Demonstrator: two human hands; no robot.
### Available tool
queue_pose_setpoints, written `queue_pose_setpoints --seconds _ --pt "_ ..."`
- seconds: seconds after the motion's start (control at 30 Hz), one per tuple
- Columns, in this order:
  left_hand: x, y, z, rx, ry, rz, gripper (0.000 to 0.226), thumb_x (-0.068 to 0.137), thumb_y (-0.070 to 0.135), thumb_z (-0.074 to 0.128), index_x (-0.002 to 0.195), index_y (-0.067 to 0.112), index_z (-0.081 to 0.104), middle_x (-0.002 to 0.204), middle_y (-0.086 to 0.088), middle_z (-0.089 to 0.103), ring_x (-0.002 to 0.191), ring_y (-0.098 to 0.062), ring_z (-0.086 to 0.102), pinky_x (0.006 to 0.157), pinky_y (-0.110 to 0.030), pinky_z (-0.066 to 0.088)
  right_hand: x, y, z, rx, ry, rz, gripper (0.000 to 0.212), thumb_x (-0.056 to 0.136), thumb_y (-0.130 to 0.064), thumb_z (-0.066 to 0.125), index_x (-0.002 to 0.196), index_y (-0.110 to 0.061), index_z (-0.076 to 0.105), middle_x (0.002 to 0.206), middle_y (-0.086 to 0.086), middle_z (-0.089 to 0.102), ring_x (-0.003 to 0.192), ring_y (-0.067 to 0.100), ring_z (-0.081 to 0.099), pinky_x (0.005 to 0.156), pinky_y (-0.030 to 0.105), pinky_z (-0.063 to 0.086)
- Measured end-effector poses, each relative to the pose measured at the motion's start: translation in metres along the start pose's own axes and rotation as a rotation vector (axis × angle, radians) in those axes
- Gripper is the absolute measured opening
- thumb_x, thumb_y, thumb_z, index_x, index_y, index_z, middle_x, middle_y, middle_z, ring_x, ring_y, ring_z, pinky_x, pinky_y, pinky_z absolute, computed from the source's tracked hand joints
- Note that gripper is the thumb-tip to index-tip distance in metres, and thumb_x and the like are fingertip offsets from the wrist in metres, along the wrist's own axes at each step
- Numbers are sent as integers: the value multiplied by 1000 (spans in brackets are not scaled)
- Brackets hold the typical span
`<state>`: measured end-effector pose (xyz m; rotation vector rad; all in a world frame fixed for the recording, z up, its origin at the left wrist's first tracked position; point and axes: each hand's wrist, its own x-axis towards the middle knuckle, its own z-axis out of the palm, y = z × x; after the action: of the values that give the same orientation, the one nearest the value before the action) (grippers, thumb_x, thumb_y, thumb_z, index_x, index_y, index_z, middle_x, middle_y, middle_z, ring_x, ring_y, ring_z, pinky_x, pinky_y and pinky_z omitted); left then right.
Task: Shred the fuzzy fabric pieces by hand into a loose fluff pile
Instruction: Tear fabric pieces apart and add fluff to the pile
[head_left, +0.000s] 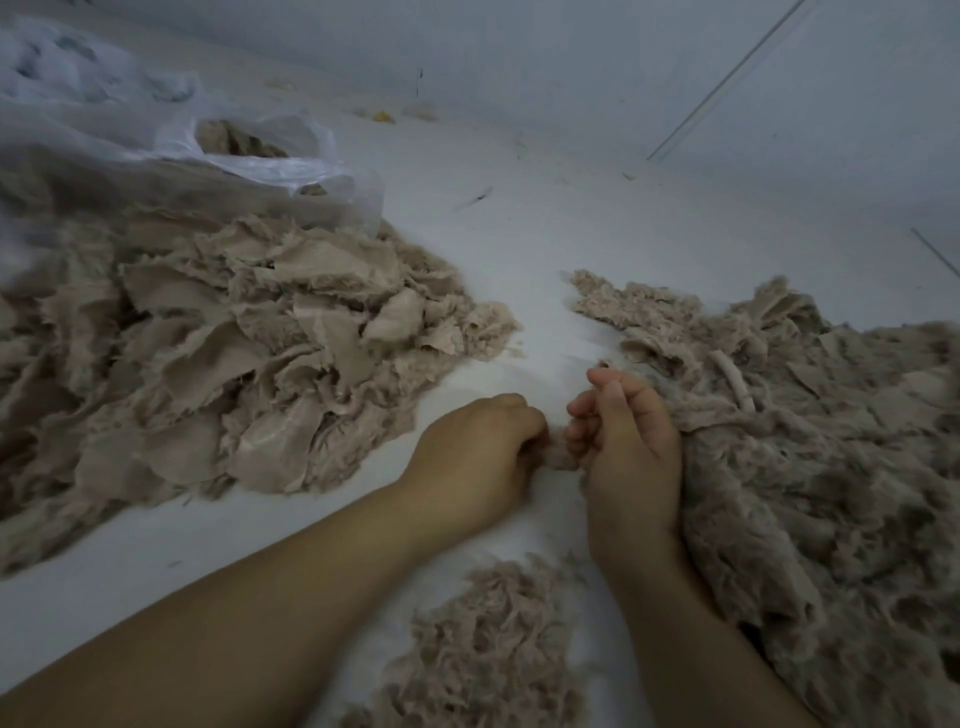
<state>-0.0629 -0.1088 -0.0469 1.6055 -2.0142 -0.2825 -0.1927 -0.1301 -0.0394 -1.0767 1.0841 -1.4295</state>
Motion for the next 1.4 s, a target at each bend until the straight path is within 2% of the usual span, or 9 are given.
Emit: queue_pose_setpoints --seconds 0.17,0.27,0.5,0.63,0.77,1.0,1.1,1.23,1.4 --pt "1 -8 -10 -777 154 -250 23 94 -3 55 77 10 63 59 5 64 52 -4 55 53 -21 44 0 1 -1 -130 -171 -18 12 91 -6 66 99 -13 71 89 -2 75 82 9 71 69 20 55" --pt "1 -5 -16 -938 151 -297 26 95 -8 50 76 6 62 48 8 59 42 2 50 46 -9 38 -6 3 0 -275 -308 -56 12 87 -9 73 95 -17 73 80 -4 75 73 8 72 65 19 55" --pt "4 -15 -20 -1185 318 -462 25 98 0 45 76 6 55 48 -3 45 37 -13 34 38 -18 24 2 5 -2 -287 -172 -45 15 91 -3 67 86 -15 74 75 -1 75 69 11 70 61 22 54" --pt "3 -11 -18 -1146 206 -444 23 97 0 49 78 5 59 47 -3 48 36 -13 37 38 -16 28 -2 3 -2 -240 -279 -28 17 96 -16 62 109 -12 73 96 4 76 89 18 72 74 30 58" --pt "5 -11 -15 -1090 221 -469 30 96 3 53 72 15 66 55 -6 55 43 -12 43 40 -18 34 -4 -4 -4 -153 -274 4 38 89 -45 61 107 -13 71 90 7 76 80 16 71 69 22 55" --pt "3 -14 -15 -1172 195 -461 27 98 3 49 77 12 63 50 -3 55 37 -13 44 38 -19 35 -7 1 -5 -317 -419 -27 64 63 -39 81 123 -25 63 103 -7 69 90 1 67 76 15 52" --pt "2 -15 -16 -1151 164 -398 12 99 3 49 92 6 59 53 -8 58 39 -16 45 40 -21 37 -5 5 -5 -354 -403 -45 47 74 -18 85 116 -25 64 94 -7 72 85 10 69 72 27 58" --pt "1 -14 -19 -1138 142 -291 18 93 -5 54 107 6 59 60 -9 56 46 -17 45 44 -20 36 -3 5 -4 -288 -351 -74 12 88 -13 73 99 -19 72 85 29 66 77 53 59 68 62 51" --pt "-1 -10 -17 -1043 95 -154 21 85 -5 67 101 9 71 64 -27 46 61 -26 43 63 -33 41 -4 4 -5 -341 -428 -92 8 92 -16 66 88 -13 72 80 31 64 61 42 56 55 50 48"
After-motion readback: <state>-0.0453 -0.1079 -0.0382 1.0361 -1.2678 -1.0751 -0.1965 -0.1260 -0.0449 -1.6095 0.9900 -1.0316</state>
